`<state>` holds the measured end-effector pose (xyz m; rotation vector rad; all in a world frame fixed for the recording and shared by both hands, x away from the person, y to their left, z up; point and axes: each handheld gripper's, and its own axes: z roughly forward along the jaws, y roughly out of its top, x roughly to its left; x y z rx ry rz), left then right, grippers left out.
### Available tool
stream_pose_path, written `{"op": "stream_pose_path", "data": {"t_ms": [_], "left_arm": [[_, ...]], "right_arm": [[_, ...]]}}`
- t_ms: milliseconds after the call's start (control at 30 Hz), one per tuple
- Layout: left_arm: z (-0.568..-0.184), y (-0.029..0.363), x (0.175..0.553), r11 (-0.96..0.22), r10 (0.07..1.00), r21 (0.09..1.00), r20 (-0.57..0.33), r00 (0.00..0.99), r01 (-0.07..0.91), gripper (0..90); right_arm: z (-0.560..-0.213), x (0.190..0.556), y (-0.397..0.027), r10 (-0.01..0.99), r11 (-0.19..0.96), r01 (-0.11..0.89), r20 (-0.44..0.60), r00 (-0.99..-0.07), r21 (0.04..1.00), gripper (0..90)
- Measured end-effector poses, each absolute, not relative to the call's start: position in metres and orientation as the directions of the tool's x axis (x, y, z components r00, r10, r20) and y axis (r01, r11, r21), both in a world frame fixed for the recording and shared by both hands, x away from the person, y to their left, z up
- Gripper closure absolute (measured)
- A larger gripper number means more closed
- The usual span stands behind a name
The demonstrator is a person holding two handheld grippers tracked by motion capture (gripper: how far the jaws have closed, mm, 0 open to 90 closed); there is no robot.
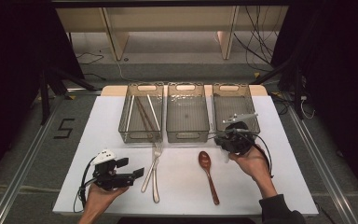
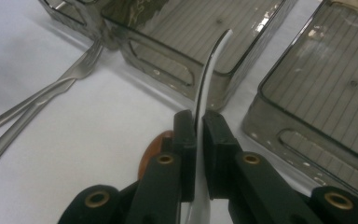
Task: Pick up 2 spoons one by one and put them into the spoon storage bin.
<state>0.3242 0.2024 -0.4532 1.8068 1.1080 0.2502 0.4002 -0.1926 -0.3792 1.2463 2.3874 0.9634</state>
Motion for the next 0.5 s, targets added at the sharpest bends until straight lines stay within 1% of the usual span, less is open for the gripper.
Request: {"op": "stream_pose_path", "data": {"t_ms": [167,500], "left_arm": [[-0.453,0.202,0.324,-0.119,0.773,0.810,-0.288,0.566,0.575,17.1],[-0.453,0.202,0.323,-0.116,0.773,0.814,-0.286,0.566,0.569,17.1]], "right_arm": [[-0.374,0.413,-0.186,0.808,0.403,0.617,0.053,-0.586,0.676,85.2],[-0.358,0.449,-0.159,0.814,0.409,0.605,0.028,-0.581,0.683,85.2]]}}
